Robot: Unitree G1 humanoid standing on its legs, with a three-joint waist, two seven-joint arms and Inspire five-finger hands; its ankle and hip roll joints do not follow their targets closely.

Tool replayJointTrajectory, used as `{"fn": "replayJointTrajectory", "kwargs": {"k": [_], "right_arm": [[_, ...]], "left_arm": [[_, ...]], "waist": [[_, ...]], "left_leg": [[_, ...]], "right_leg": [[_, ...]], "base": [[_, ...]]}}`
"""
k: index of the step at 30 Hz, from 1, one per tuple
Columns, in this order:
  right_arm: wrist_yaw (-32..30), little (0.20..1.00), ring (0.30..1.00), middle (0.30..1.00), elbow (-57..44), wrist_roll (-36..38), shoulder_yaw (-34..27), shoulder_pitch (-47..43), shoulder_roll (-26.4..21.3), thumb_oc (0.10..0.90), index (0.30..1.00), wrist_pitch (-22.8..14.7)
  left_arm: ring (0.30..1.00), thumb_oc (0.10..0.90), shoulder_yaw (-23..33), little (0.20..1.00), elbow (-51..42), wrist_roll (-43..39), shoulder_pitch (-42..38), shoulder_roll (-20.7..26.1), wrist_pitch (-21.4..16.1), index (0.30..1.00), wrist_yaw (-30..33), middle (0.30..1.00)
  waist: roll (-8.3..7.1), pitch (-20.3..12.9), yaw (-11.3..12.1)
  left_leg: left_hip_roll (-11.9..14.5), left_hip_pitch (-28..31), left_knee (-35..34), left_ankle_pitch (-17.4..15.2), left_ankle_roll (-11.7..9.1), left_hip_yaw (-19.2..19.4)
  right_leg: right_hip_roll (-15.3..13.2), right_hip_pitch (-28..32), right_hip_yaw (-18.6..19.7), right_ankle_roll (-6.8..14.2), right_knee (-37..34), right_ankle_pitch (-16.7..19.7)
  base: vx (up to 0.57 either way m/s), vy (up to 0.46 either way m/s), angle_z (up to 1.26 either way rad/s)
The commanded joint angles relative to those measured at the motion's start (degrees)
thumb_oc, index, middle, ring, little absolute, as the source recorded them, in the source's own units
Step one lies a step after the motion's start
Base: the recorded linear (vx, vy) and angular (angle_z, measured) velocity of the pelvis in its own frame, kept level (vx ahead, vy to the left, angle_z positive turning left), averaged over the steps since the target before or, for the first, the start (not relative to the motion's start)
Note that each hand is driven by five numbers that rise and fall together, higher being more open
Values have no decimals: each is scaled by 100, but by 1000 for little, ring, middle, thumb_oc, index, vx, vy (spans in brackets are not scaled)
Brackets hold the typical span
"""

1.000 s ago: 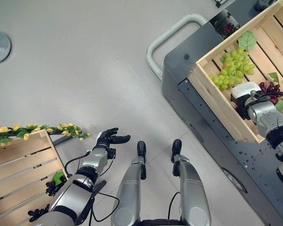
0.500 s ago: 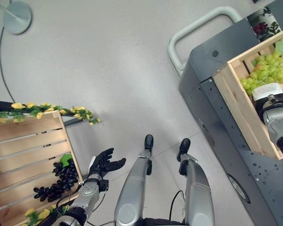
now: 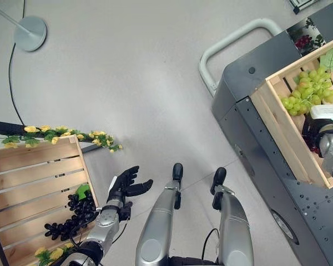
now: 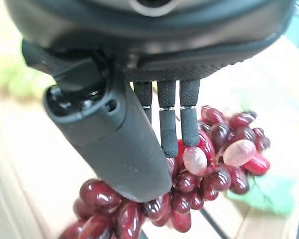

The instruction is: Pick up the fruits from the basket on one side to the basket on the other side

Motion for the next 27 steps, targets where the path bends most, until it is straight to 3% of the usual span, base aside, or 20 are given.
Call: {"fn": "replayJointTrajectory", "kwargs": {"k": [1, 4, 11, 27], "right_arm": [[-772, 300, 300, 300, -219, 887, -609, 175, -780, 400, 300, -271], [-1050, 300, 300, 300, -554, 1349, -1254, 623, -778, 400, 300, -565], [-1374, 300, 300, 300, -1287, 1897, -2038, 1317, -695, 400, 300, -800], [-1649, 300, 300, 300, -2363, 2282, -2745, 2173, -254, 400, 300, -1118]], "left_arm": [[900, 800, 278, 900, -178, 134, 415, -16, -245, 900, 156, 900], [900, 800, 336, 900, -188, 156, 486, -80, -197, 900, 188, 900], [900, 800, 347, 900, -157, 167, 566, -193, -144, 900, 248, 900], [900, 800, 492, 900, -48, 503, 670, -469, -8, 900, 347, 900]], "waist": [[46, -70, -178], [-28, -73, -284], [-162, -317, -436], [-440, -1055, -518]], "left_leg": [[17, 224, 315, -240, -48, 153], [32, 567, 213, -269, -62, 187], [86, 1082, -38, -314, -93, 227], [199, 2231, -1067, -208, -146, 324]], "right_leg": [[174, 483, -77, -70, -127, 193], [208, 820, -10, -75, -314, 213], [252, 1367, 73, -96, -686, 229], [390, 2510, 153, -15, -1639, 338]], "base": [[21, 78, -4], [24, 66, -5], [41, 35, -12], [54, -3, -3]]}}
